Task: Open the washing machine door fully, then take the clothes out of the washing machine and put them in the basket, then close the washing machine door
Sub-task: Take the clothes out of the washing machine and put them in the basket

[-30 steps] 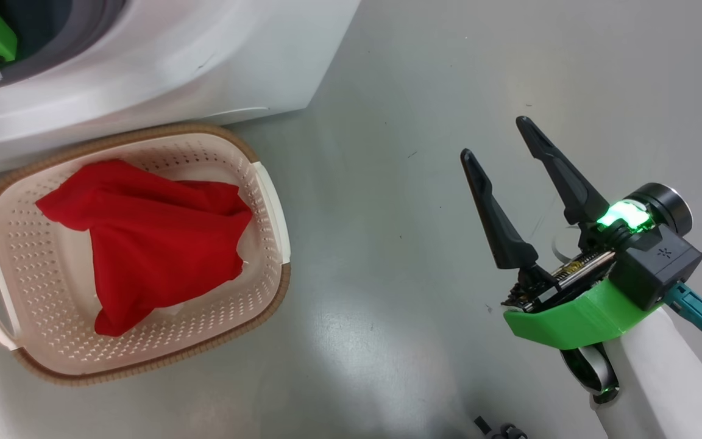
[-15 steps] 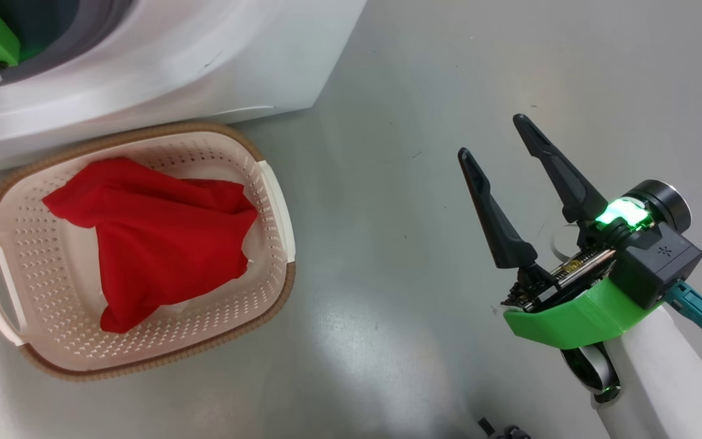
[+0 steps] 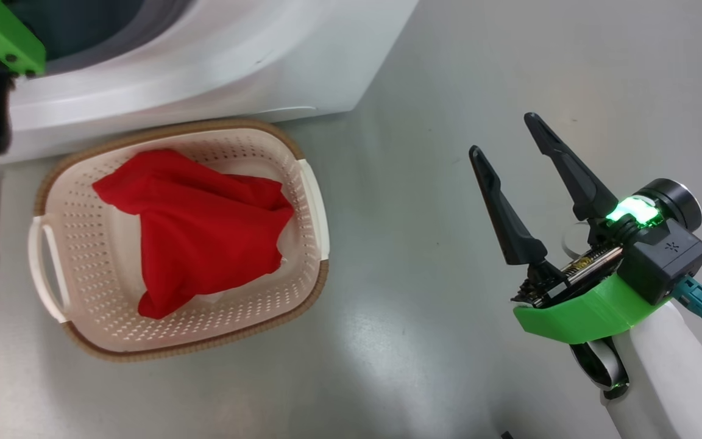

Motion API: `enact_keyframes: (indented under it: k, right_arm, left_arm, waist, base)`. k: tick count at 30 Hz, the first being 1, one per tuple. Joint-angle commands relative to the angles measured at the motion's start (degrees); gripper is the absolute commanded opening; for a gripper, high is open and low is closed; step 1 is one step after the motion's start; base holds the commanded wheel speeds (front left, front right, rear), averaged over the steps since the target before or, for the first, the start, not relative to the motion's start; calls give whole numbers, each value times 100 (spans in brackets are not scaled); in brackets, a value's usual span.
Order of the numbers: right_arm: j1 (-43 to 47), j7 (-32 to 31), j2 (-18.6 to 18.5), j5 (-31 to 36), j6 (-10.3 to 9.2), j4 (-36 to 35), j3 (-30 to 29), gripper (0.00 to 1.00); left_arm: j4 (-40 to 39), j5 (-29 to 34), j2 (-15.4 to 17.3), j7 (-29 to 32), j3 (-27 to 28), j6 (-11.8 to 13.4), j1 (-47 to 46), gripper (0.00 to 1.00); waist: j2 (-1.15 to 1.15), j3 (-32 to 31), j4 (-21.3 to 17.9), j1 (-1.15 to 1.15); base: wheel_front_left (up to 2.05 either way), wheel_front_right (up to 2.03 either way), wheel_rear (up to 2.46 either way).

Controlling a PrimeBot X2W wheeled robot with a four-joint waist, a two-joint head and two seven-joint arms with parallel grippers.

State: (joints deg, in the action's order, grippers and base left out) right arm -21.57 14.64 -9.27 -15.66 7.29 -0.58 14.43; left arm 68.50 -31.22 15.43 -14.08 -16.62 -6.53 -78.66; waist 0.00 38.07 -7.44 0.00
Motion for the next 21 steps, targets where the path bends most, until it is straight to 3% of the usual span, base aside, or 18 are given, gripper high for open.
enact_keyframes:
  k: [1,21]
  right_arm:
    - [38,36,-39,-17,20,-104,105,100]
    - [356,36,-18,26,20,63,-84,100]
  left_arm:
    - [-168,61,254,-66,69,-14,111,0]
    - [-3120,554,-29,-91,929,177,2721,0]
  waist:
    - [0,-92,118,0]
    - [0,-1149,665,0]
  base:
    - [0,0,0]
    - [0,0,0]
